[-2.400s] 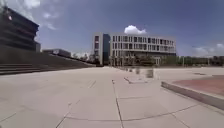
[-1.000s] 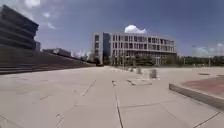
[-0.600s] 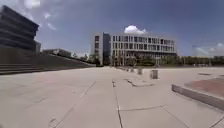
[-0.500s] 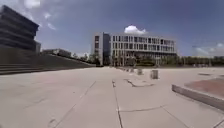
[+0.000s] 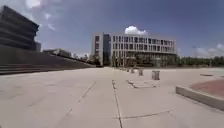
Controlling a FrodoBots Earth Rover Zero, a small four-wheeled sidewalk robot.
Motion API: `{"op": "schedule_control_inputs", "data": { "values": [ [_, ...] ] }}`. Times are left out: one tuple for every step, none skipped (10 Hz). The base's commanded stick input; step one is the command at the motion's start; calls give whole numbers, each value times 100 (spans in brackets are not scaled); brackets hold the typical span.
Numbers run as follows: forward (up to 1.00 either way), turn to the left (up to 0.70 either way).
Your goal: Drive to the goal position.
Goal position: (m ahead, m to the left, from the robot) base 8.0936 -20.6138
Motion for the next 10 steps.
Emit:
{"op": "schedule_control_inputs", "data": {
  "values": [
    [30, 1],
    [30, 1],
    [30, 1],
    [30, 1],
    [30, 1],
    [30, 1],
    [30, 1],
    [30, 1],
    [30, 1],
    [30, 1]
  ]
}}
